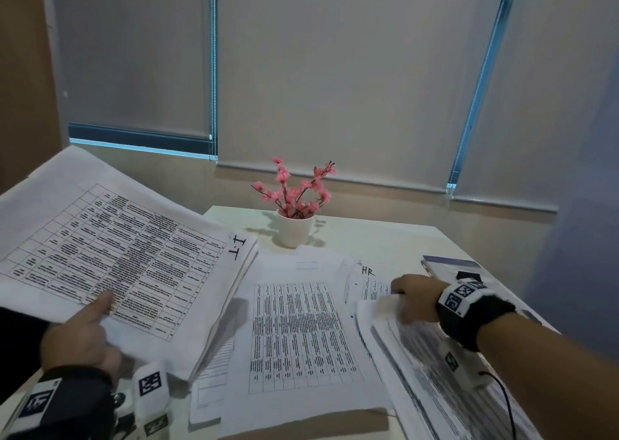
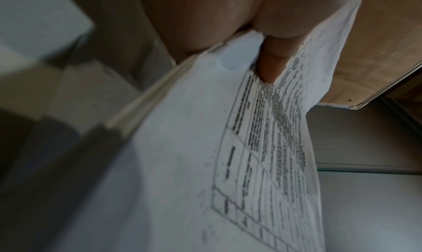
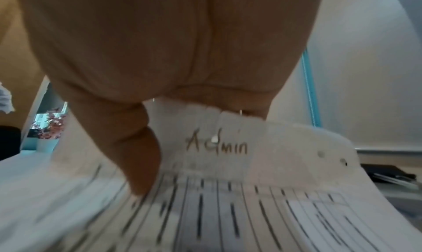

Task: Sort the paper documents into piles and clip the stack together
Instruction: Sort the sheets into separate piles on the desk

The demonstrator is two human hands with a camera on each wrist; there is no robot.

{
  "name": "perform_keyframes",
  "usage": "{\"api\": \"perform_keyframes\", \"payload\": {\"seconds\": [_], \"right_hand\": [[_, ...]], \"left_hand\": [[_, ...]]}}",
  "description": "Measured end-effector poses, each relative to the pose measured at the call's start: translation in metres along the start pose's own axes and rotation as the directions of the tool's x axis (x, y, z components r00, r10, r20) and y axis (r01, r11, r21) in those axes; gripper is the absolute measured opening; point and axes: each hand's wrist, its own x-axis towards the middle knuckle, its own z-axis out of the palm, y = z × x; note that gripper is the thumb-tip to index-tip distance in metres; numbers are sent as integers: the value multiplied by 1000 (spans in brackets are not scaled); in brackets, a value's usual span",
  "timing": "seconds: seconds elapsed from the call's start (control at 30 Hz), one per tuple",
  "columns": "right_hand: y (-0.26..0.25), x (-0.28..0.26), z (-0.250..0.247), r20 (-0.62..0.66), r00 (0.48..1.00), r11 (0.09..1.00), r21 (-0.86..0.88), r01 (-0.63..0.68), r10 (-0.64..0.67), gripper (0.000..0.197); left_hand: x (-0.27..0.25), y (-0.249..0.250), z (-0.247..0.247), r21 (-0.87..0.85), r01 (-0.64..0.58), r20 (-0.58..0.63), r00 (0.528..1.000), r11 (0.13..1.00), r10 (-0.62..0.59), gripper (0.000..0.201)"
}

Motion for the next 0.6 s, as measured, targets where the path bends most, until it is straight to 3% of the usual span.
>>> {"api": "perform_keyframes", "payload": {"seconds": [0.1, 0.17, 0.23, 0.33, 0.43, 0.6], "right_hand": [[-6, 12, 18, 94, 995, 999, -27, -32, 35, 72], [-5, 19, 25, 107, 993, 998, -23, -57, 59, 83], [-5, 20, 25, 95, 994, 996, -73, -51, 58, 70], [-2, 16, 22, 72, 997, 991, -131, 4, 5, 29], [4, 11, 14, 83, 996, 996, -85, 39, -32, 35], [2, -3, -34, 74, 997, 999, 28, 29, -31, 11]], "left_hand": [[-55, 15, 30, 18, -91, 35, 995, 996, 90, 60], [-58, 16, 32, 16, -111, 14, 994, 994, 110, 68], [-50, 14, 26, 71, -123, -63, 990, 990, 128, 82], [-50, 14, 27, 154, -139, -127, 979, 978, 159, 71], [-58, 17, 32, 184, -178, -129, 971, 967, 204, 43], [-68, 18, 39, 76, -182, -156, 969, 980, 192, 54]]}}
